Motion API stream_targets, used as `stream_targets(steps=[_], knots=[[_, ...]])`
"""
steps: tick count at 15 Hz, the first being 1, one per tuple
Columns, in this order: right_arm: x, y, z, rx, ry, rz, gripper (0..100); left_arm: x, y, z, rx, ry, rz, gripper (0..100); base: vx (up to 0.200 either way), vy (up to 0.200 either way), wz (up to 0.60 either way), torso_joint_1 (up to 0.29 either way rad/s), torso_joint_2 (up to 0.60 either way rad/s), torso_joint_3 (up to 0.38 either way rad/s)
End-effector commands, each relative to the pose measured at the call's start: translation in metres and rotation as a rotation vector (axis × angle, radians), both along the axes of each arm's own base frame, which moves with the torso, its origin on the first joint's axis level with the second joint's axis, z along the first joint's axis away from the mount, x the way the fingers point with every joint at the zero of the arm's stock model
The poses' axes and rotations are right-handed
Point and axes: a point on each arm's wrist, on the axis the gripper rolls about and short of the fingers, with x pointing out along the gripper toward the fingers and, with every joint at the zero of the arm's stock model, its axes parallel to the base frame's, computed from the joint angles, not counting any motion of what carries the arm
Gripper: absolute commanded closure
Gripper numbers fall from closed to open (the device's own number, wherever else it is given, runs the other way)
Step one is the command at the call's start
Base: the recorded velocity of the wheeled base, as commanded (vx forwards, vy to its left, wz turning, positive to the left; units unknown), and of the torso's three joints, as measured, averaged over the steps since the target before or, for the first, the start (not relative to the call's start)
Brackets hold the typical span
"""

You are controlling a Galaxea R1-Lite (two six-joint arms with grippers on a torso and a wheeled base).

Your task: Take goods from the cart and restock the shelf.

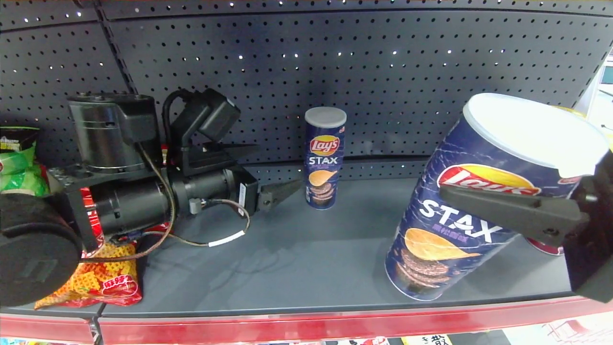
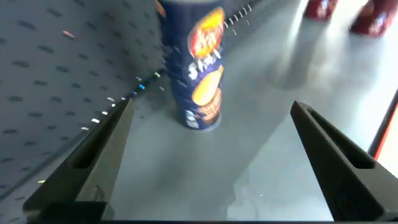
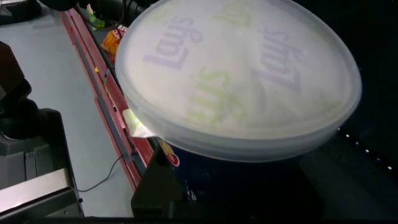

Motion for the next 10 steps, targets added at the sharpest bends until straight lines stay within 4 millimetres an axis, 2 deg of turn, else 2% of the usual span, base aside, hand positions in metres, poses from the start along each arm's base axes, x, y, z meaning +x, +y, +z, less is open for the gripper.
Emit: stream_targets(steps=[1,6,8,10], knots=[[0.002,-0.002,0.0,0.001,0.0,-0.011,100,0.008,-0.005,-0.011,0.019,0.033,-0.014,0,0.0,0.0,0.0,0.0,0.0,0.0],[0.003,-0.003,0.005,0.015,-0.006,-0.023,100,0.017,0.006,-0.003,-0.026,0.028,-0.138,0,0.0,0.0,0.0,0.0,0.0,0.0],[0.004,-0.002,0.011,0.029,-0.018,-0.028,100,0.037,0.01,-0.001,-0.041,0.017,-0.176,0,0.0,0.0,0.0,0.0,0.0,0.0],[0.007,0.001,0.019,0.044,-0.033,-0.029,100,0.057,0.002,0.001,-0.06,-0.024,-0.192,0,0.0,0.0,0.0,0.0,0.0,0.0]])
